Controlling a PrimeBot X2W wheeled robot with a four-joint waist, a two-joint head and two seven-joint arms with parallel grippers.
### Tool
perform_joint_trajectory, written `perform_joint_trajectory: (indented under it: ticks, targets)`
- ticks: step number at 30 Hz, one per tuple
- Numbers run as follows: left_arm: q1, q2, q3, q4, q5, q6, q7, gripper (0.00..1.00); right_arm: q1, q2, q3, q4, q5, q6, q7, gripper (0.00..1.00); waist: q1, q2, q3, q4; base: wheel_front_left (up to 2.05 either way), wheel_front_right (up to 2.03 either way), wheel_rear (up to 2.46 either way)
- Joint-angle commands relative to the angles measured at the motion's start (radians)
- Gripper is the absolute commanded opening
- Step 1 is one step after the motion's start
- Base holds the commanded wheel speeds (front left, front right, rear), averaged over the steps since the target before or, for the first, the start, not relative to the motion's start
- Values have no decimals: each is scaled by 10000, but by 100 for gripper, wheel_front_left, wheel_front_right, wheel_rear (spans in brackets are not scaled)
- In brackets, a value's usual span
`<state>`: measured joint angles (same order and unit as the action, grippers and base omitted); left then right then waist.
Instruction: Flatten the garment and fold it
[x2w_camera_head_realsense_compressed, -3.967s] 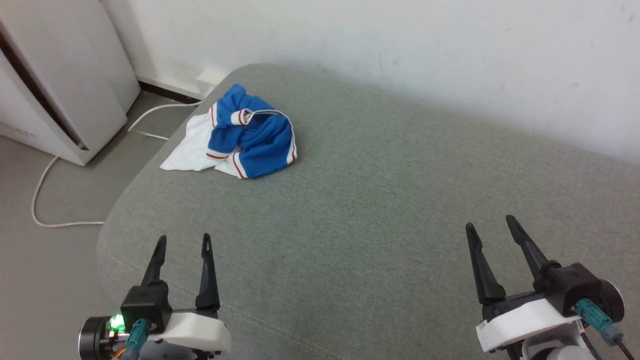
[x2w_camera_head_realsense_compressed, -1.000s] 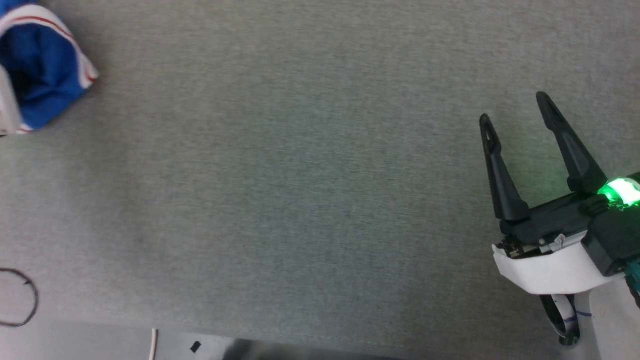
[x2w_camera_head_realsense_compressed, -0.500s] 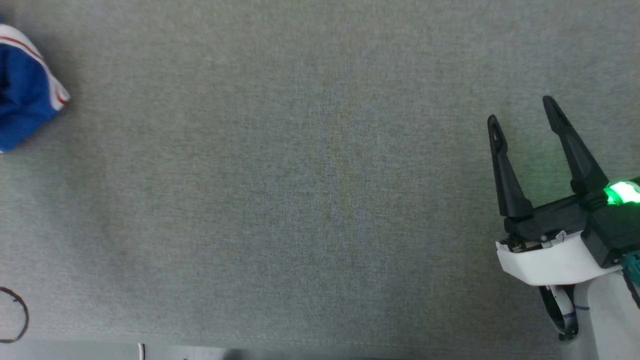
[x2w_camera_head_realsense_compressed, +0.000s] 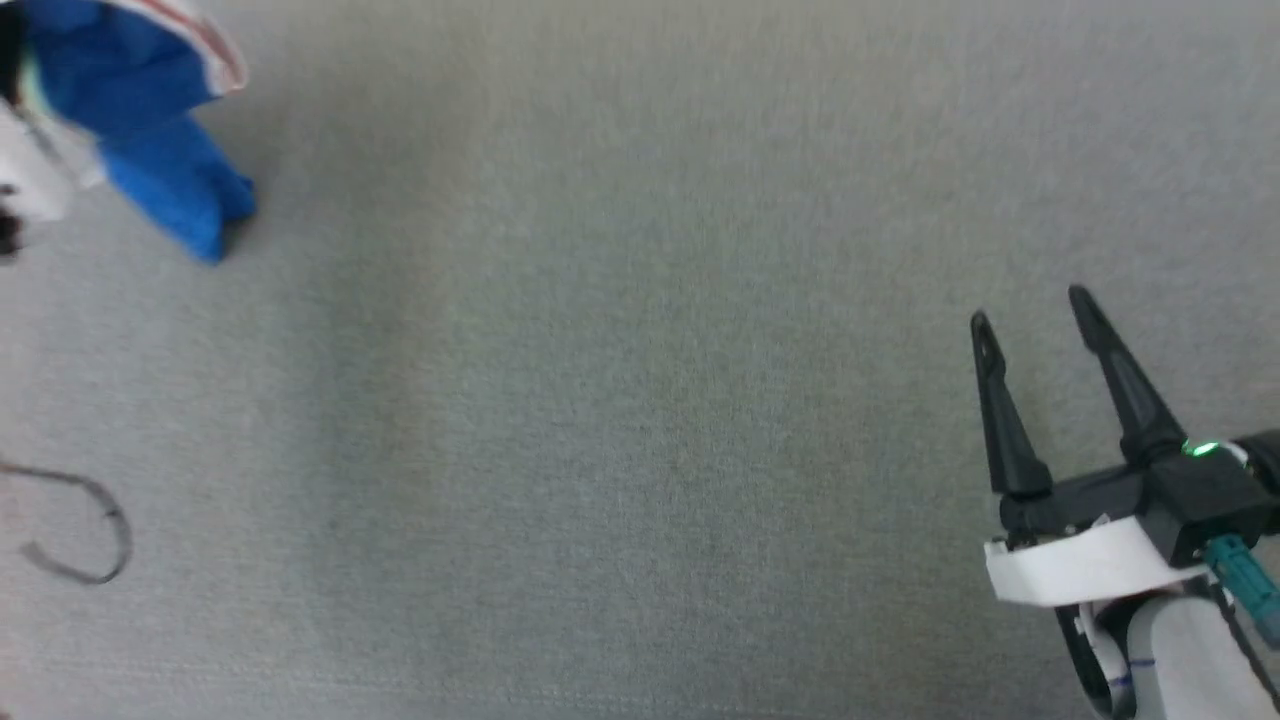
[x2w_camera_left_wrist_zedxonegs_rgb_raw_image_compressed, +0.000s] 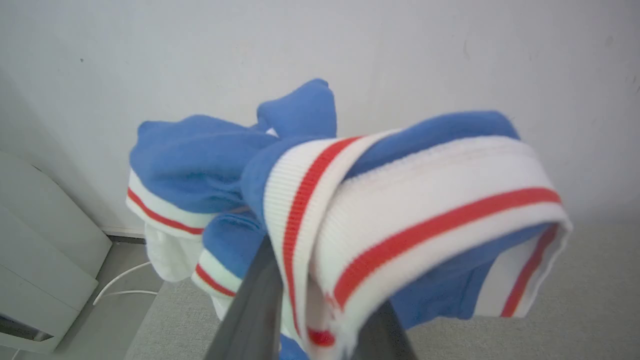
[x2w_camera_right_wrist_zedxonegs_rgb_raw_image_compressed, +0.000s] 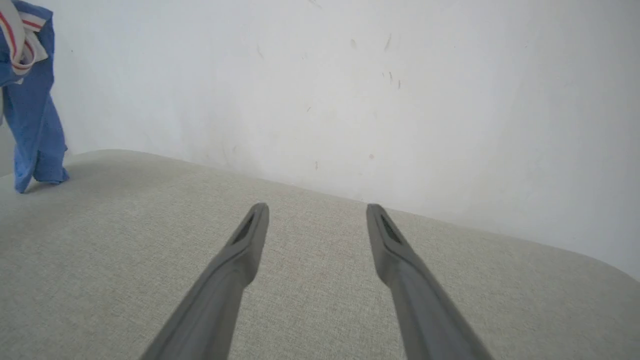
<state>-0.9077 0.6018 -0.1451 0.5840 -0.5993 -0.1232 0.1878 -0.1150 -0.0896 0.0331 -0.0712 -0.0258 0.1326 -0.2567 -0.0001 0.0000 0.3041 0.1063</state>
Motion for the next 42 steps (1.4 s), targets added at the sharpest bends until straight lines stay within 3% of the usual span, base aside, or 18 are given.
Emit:
perform_joint_trajectory:
  ticks: [1, 12, 18, 23, 26, 33, 34, 35, 42]
  targets:
    - [-122, -170, -102, -167, 44, -68, -164, 0, 120, 42, -47, 64, -44, -19, -49, 100, 1, 0, -1368, 44, 0, 0, 0]
    - [955, -2350, -1266, -2256, -219, 72, -528, 0, 746, 227, -146, 522, -159, -19, -50, 100, 1, 0, -2357, -716, 0, 0, 0]
    - [1611, -3635, -1968, -3089, -299, 189, -995, 0, 777, 265, -151, 665, -219, -19, -50, 100, 1, 0, -2274, -1400, 0, 0, 0]
    - [2325, -4381, -2515, -3076, -76, 263, -1839, 0, 739, 285, -281, 732, -201, -19, -51, 100, 1, 0, -1972, -1868, 0, 0, 0]
    - [3054, -4593, -2828, -2568, 40, 250, -2348, 0, 728, 303, -340, 808, -202, -19, -51, 100, 1, 0, -1730, -2025, 0, 0, 0]
    - [4360, -4329, -3229, -270, 182, 167, -2936, 0, 568, 342, -235, 1064, -170, -19, -51, 100, 1, 0, -1225, -2084, 0, 0, 0]
    - [4445, -4265, -3346, 74, 251, 154, -2865, 60, 553, 346, -238, 1101, -164, -19, -51, 100, 1, 0, -1193, -2052, 0, 0, 0]
    - [4487, -4204, -3517, 367, 366, 134, -2782, 100, 538, 350, -246, 1138, -159, -19, -51, 100, 1, 0, -1172, -2013, 0, 0, 0]
    - [4439, -4098, -3948, 1261, 897, 139, -3509, 100, 537, 364, -282, 1476, -188, -19, -51, 100, 1, 0, -1482, -1618, 0, 0, 0]
